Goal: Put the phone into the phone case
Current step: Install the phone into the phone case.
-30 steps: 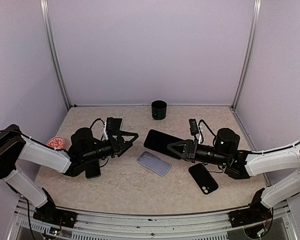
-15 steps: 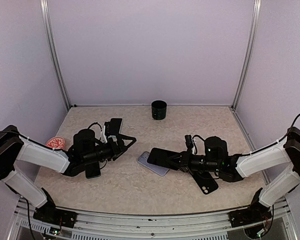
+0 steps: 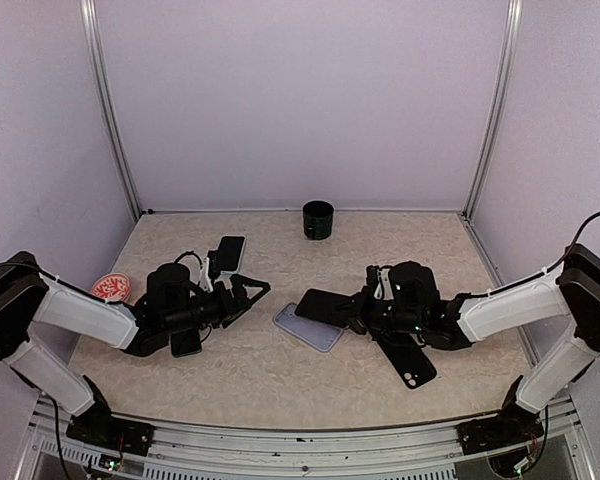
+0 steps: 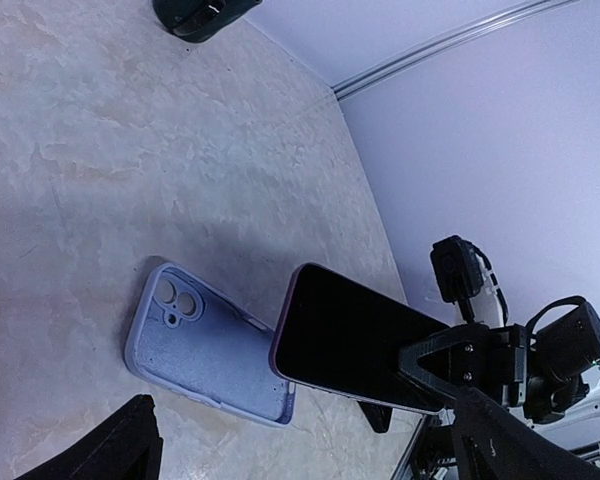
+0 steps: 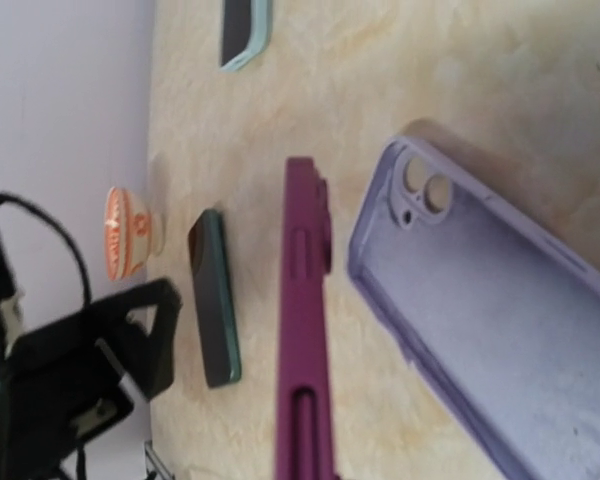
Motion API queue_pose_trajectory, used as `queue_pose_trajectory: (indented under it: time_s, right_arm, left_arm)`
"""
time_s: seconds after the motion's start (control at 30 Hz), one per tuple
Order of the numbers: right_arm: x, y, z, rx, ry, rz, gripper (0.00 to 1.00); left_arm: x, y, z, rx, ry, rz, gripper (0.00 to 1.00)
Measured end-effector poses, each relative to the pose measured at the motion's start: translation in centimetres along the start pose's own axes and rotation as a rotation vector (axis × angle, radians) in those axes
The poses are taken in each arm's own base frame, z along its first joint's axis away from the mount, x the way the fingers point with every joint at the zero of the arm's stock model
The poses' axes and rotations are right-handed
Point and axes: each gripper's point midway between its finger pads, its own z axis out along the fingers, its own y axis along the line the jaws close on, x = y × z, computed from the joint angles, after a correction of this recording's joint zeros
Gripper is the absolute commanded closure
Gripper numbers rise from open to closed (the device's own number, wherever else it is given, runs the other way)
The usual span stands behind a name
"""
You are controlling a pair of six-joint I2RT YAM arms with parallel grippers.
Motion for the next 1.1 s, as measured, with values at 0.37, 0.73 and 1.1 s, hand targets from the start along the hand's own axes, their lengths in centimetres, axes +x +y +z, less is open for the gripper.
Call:
queue_pose_trajectory:
  time_s: [0.37,0.73,1.1]
  right_arm:
    - [0.5,-2.9,2.9,0.111,0.028,0.106,1.0]
    - [0.7,-3.4,4.4,0.116,0.045,0.17,1.0]
    - [0.9,-3.1,4.9,0.095,0.054,0.243,1.0]
  left_arm:
    - [-1.2,-0.8,-1.7,0.008,-0.051,0.007,0.01]
    - [-1.3,-0.3,-2.4,-0.011,-0.062,0.005,0.01]
    - [-1.0,0.4,-2.2,-0.028,-0.053,0.0,0.01]
